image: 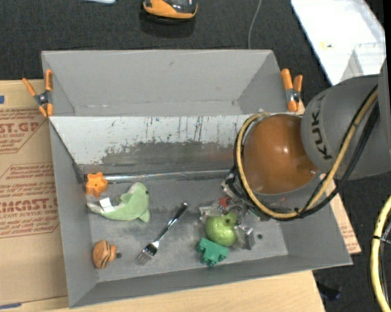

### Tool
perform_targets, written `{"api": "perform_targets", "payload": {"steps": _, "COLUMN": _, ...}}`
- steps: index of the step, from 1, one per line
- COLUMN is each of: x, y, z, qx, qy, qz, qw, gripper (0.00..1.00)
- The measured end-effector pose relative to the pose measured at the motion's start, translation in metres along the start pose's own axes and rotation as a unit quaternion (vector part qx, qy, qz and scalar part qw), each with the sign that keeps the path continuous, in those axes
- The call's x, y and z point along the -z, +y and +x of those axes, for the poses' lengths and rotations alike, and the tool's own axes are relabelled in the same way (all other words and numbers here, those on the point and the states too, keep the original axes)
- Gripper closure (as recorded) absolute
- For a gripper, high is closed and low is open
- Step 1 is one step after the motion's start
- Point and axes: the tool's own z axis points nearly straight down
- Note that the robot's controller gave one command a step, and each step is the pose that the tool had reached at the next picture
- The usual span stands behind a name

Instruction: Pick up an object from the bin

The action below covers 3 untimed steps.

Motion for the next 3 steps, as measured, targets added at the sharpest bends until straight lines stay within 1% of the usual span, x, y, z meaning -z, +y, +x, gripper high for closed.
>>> {"api": "perform_targets", "payload": {"steps": 1, "x": 0.0, "y": 0.0, "z": 0.0, "qx": 0.0, "qy": 0.0, "qz": 0.0, "qw": 1.0, "gripper": 1.0}}
{"api": "perform_targets", "payload": {"steps": 2, "x": 0.067, "y": 0.003, "z": 0.005, "qx": 0.007, "qy": 0.0018, "qz": -0.002, "qw": 1.0, "gripper": 1.0}}
{"api": "perform_targets", "payload": {"steps": 3, "x": 0.102, "y": 0.011, "z": 0.01, "qx": 0.028, "qy": 0.0021, "qz": -0.003, "qw": 0.9996, "gripper": 1.0}}
